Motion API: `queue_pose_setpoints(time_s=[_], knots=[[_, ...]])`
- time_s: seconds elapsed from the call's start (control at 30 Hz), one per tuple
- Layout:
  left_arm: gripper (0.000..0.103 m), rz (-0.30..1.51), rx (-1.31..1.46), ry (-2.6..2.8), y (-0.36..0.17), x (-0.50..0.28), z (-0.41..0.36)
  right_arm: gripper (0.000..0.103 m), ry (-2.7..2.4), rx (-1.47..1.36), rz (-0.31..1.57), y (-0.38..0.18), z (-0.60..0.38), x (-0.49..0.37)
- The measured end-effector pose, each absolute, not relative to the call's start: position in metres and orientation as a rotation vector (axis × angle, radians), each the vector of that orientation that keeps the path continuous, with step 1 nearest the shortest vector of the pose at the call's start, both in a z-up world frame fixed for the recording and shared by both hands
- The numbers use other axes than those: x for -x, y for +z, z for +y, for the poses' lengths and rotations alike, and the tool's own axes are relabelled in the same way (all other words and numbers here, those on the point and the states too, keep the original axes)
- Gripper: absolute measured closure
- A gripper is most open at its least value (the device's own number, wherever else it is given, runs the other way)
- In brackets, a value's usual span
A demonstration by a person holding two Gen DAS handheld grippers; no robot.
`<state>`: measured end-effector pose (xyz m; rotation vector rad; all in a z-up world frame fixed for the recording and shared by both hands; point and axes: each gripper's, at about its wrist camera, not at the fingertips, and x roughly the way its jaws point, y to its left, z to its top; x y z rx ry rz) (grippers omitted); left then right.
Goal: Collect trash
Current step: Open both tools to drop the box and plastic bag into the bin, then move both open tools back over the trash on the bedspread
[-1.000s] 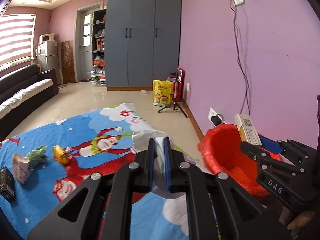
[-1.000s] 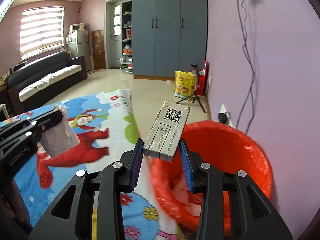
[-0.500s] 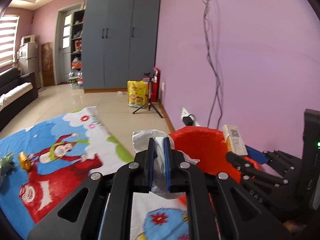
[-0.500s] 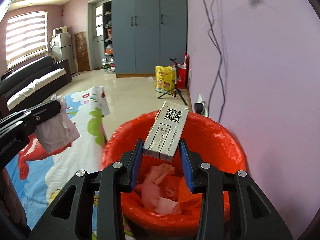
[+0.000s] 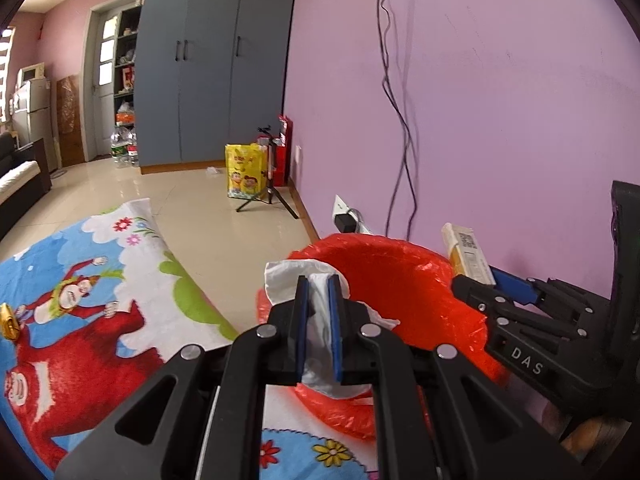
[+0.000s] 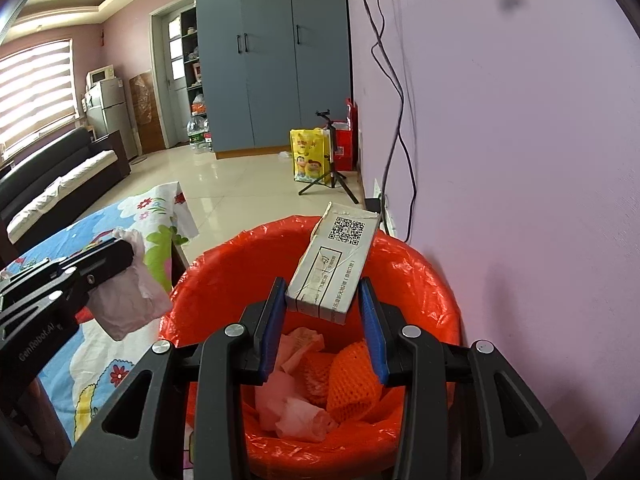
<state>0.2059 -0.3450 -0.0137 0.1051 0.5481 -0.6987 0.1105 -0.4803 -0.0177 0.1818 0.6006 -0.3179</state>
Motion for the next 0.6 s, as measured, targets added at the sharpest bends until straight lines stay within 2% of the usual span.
queue_pose_setpoints(time_s=[0.27,0.43,0.47,0.5,0.53,0.6], knots=[[0.090,0.583,-0.068,-0.733,-0.023,-0.209,-0.360,0.066,-0.315,-0.176,0.631,-0.025,-0.482,-0.115],[0.071,0.603,-0.020,-0.725,-0.026,-0.217,-0.357,0.064,-0.330,-0.173,0.641,-0.027,-0.483,-0.117],[0.067,0.606,-0.014,-0.722,-0.026,-0.217,-0.356,0.055,-0.335,-0.171,0.644,-0.028,-0.483,-0.118],[0.058,0.608,-0.005,-0.717,-0.026,-0.219,-0.355,0.047,-0.342,-0.173,0.644,-0.028,-0.483,-0.118],[0.056,0.605,-0.001,-0.712,-0.026,-0.219,-0.354,0.039,-0.345,-0.177,0.637,-0.028,-0.483,-0.117],[0.056,0.603,-0.001,-0.710,-0.024,-0.219,-0.353,0.039,-0.345,-0.175,0.634,-0.026,-0.483,-0.117]])
